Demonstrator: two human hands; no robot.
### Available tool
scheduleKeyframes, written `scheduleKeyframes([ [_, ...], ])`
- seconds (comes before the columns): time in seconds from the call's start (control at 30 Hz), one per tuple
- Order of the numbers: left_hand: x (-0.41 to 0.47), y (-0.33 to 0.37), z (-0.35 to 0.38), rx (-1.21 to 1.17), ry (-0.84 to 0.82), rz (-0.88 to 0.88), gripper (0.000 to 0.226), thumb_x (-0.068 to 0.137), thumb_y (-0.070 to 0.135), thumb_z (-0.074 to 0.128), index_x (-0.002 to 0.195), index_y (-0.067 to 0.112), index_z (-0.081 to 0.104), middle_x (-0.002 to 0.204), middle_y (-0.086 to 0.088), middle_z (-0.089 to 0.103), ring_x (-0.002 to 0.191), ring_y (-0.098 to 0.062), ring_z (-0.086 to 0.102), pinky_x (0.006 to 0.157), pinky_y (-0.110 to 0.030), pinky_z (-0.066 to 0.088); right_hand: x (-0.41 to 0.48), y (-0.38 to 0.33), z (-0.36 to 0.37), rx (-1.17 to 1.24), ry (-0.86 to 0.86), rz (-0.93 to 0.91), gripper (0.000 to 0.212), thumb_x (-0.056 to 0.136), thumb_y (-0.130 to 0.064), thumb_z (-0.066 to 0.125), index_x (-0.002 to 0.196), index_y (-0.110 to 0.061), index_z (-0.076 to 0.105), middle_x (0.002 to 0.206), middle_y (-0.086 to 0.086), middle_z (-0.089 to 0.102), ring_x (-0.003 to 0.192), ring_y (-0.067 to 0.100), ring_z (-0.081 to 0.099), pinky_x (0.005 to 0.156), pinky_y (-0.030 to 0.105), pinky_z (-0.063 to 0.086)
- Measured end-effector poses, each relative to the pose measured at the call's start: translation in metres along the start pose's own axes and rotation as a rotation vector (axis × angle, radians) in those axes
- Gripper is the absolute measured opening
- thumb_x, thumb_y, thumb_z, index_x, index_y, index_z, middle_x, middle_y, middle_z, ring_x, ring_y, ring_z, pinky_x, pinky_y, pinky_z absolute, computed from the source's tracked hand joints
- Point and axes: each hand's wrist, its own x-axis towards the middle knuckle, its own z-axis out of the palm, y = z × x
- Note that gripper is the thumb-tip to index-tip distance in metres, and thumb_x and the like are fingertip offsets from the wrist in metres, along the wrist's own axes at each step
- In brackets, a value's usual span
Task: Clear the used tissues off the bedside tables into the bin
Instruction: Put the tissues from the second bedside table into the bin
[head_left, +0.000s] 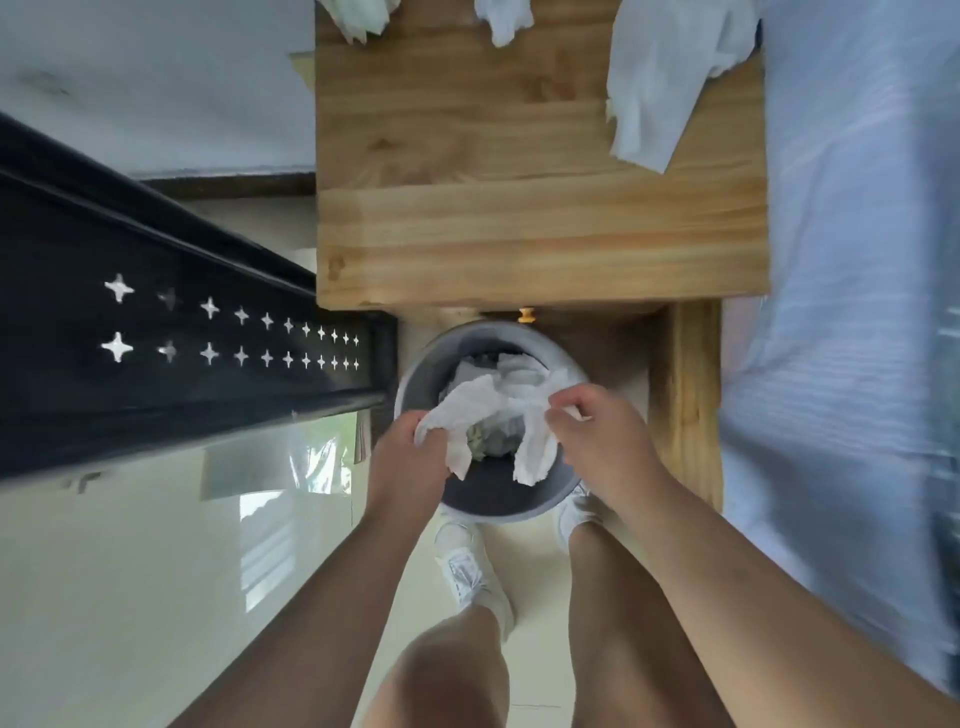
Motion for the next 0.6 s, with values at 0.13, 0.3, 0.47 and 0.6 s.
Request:
scheduleKeyframes([
  [0.13, 0.025, -0.033, 0.016, 0.025, -0.069, -0.036, 0.02, 0.092, 0.027, 0.055, 0.093, 0.041, 0.069, 0.097, 0.009, 0.077, 0.084, -0.02, 0.078, 0.084, -0.046, 0.066, 0.026, 0.037, 0.027, 0.012, -0.097, 0.095, 0.034, 0.093, -0.026, 0.062, 0.125, -0.033, 0.071, 0.117, -0.008, 0.067, 0.111, 0.026, 0.071, 0.102, 0.049, 0.056],
  [0.3, 0.034, -0.05, 0.02, 0.073, -0.127, -0.065, 0.037, 0.093, 0.035, 0.066, 0.129, 0.045, 0.064, 0.123, 0.016, 0.068, 0.101, -0.008, 0.067, 0.088, -0.043, 0.062, 0.037, 0.048, 0.031, -0.011, -0.118, 0.111, 0.055, 0.085, -0.033, 0.063, 0.14, -0.035, 0.064, 0.132, -0.001, 0.068, 0.109, 0.027, 0.071, 0.101, 0.049, 0.057],
  [0.47, 0.017, -0.033, 0.012, 0.049, -0.106, 0.029, 0.024, 0.093, 0.044, 0.065, 0.116, 0.051, 0.065, 0.124, 0.021, 0.072, 0.104, -0.001, 0.067, 0.095, -0.041, 0.059, 0.025, 0.03, 0.012, 0.017, -0.052, 0.088, 0.04, 0.09, -0.031, 0.067, 0.13, -0.031, 0.069, 0.12, -0.007, 0.07, 0.101, 0.017, 0.068, 0.092, 0.038, 0.058],
  [0.6, 0.005, 0.007, 0.005, -0.016, -0.076, 0.153, 0.017, 0.09, 0.047, 0.063, 0.103, 0.049, 0.074, 0.103, 0.023, 0.079, 0.098, -0.003, 0.074, 0.091, -0.04, 0.062, 0.017, -0.011, -0.02, -0.051, 0.018, -0.05, 0.032, 0.095, -0.029, 0.067, 0.126, -0.03, 0.071, 0.121, -0.015, 0.07, 0.111, 0.008, 0.065, 0.087, 0.026, 0.047],
])
